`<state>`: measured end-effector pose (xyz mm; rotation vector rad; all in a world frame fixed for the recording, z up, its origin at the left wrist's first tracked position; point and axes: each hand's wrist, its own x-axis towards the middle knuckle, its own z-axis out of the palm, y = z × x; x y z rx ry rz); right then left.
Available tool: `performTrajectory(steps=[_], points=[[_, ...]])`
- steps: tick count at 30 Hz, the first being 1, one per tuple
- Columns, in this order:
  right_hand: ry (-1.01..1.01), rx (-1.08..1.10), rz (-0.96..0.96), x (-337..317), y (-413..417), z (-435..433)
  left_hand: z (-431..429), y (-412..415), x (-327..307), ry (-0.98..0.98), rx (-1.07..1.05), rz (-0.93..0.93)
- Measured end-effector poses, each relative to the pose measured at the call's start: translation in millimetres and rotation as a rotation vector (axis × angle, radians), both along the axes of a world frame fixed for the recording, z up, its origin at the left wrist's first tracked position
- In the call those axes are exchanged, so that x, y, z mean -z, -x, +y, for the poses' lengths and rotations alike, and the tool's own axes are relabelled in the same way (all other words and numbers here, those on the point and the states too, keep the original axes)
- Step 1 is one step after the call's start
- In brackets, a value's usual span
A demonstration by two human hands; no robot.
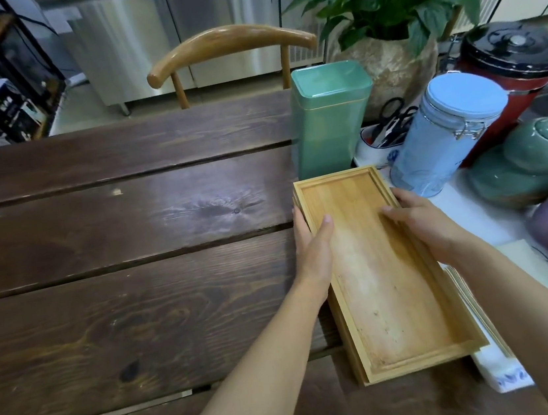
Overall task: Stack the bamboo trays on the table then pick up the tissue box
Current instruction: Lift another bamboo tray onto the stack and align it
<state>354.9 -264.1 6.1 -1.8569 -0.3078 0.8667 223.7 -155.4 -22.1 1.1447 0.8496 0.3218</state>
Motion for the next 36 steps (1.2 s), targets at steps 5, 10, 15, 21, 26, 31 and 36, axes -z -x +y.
performTrajectory(steps=[5,10,15,21,26,31,36], points=[[0.002,-0.008,0.029,-3.9,2.6,-0.3,-2.5,1.5,-2.8,-0.005,0.001,0.008],[0.013,-0.03,0.005,-13.6,9.6,-5.9,-6.2,12.6,-6.1,-0.017,0.024,0.006],[-0.011,-0.04,0.015,-14.4,25.1,-34.7,-29.9,38.1,-4.9,0.001,0.03,-0.028],[-0.014,-0.046,0.036,-6.3,42.2,-66.0,-55.0,57.7,-10.8,0.02,0.026,-0.049],[-0.023,-0.027,-0.006,-2.3,54.7,-69.5,-58.6,57.2,-11.0,0.027,0.035,-0.037],[-0.076,-0.028,0.026,-4.7,55.9,-70.1,-60.7,58.7,-15.3,0.003,0.07,-0.034],[-0.085,-0.094,-0.014,-11.9,66.9,-83.7,-67.5,83.8,-17.5,-0.23,0.245,0.002]])
